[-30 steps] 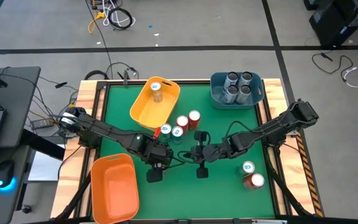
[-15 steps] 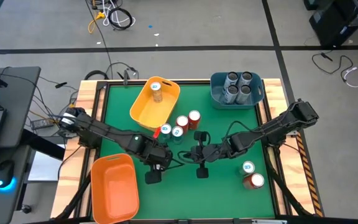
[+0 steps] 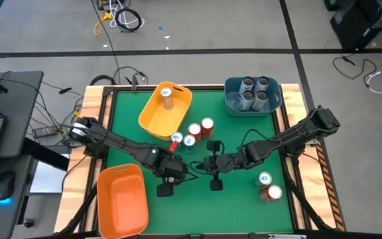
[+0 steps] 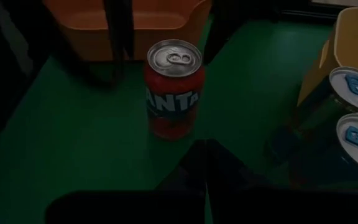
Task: Sort soda cans
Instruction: Put the orange soda can into the orange bin
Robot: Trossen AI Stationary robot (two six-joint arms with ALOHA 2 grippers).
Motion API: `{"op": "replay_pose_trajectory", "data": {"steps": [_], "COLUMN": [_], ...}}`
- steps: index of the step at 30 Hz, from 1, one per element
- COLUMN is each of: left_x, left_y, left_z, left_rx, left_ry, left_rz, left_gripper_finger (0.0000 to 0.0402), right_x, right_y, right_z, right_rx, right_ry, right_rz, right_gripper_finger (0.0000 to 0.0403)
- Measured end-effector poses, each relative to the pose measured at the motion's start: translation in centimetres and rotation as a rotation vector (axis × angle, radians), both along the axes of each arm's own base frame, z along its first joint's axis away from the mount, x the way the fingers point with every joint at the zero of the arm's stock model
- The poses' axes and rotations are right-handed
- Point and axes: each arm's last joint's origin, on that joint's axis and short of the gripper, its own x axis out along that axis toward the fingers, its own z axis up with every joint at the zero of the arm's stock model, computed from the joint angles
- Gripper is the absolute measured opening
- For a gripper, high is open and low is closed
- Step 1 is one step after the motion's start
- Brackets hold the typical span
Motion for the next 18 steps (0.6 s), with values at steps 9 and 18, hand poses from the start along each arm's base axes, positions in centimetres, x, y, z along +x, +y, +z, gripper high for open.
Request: {"op": "replay_pose_trajectory", "data": {"steps": [9,18], "left_x": [1.2,1.8], "left_y": [-0.3,-0.1], "left_z": [-2.7,-3.2], "left_rx": [0.041,0.045], "left_ry": [0.066,0.052], "left_rz": [-0.075,-0.064], "left_gripper_finger": [0.0367,0.0295], "right_x": [0.0,0.0], "right_y": [0.0,0.0], "right_z": [0.0,0.0], "right_rx": [-0.001,-0.001], "right_ry": [0.002,0.004], "right_rz": [0.0,0.0], "right_gripper_finger": [0.0,0.0]}}
